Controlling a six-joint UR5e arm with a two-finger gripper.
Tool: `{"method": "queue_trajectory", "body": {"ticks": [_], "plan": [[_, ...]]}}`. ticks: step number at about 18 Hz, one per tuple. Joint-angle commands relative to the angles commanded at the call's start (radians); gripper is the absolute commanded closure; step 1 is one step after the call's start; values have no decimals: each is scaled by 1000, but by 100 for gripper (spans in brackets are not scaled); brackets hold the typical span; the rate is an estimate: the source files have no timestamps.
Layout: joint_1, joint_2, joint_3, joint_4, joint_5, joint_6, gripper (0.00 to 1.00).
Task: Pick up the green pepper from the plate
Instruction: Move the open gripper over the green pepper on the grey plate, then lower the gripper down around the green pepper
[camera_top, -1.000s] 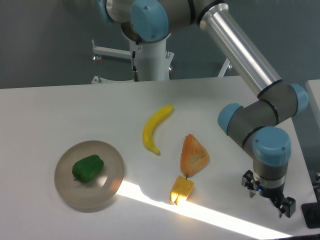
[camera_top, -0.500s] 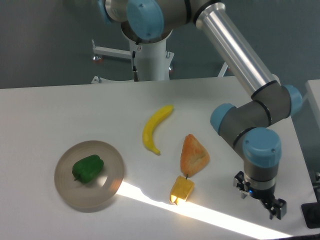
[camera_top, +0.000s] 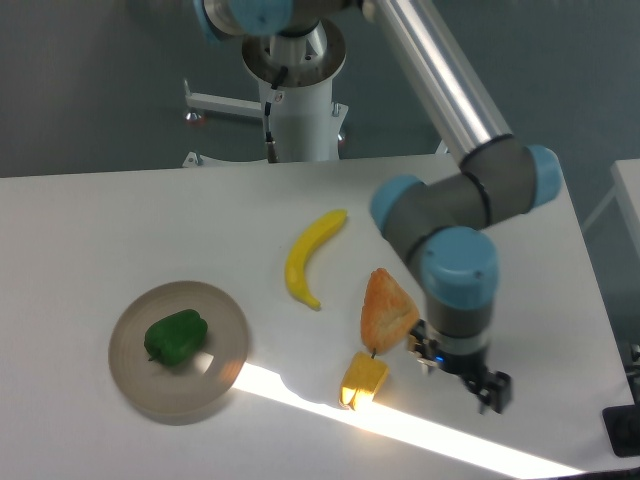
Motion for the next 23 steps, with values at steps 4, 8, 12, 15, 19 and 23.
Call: {"method": "queue_trajectory", "body": {"ticks": [4, 8, 12, 15, 19, 23], "plan": [[-41, 97, -118, 0, -169, -179, 0], [-123, 184, -250, 0, -207, -311, 0], [-199, 216, -351, 11, -230, -416, 0], [-222, 215, -371, 44, -287, -511, 0], [-259, 207, -420, 155, -289, -545, 0], [-261, 201, -440, 179, -287, -534, 0]]}}
